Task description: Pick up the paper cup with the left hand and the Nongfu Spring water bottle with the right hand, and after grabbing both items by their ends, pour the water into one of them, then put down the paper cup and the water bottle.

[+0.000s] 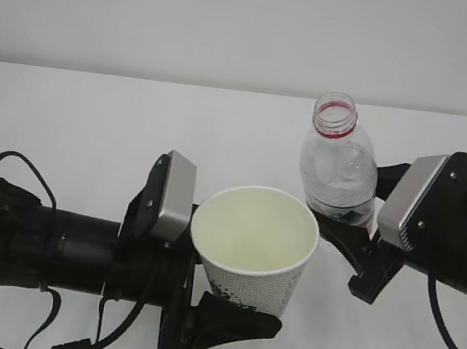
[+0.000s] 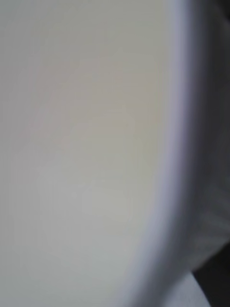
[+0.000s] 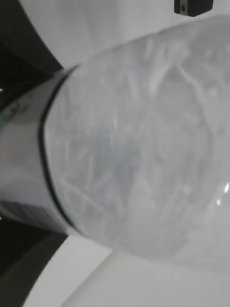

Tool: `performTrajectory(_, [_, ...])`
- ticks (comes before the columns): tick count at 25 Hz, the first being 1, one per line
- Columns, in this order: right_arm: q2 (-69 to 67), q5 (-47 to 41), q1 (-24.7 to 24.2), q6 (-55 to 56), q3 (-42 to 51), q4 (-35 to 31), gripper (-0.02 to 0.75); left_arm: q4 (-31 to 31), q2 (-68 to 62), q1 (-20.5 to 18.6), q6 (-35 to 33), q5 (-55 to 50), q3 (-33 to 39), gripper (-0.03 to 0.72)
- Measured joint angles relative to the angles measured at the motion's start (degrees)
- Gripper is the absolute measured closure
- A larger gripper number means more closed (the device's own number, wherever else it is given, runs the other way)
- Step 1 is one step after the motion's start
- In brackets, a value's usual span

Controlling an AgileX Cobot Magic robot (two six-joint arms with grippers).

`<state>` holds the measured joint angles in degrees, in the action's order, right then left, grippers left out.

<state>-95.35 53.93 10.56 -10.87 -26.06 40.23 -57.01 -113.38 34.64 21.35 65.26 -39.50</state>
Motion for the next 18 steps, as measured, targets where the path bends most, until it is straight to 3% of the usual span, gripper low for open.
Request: performTrajectory(18, [0.1, 2.7, 0.0, -10.5, 0.0, -2.9, 0.229, -1.7, -0.3, 0.0, -0.2, 0.0, 0.0, 0.141])
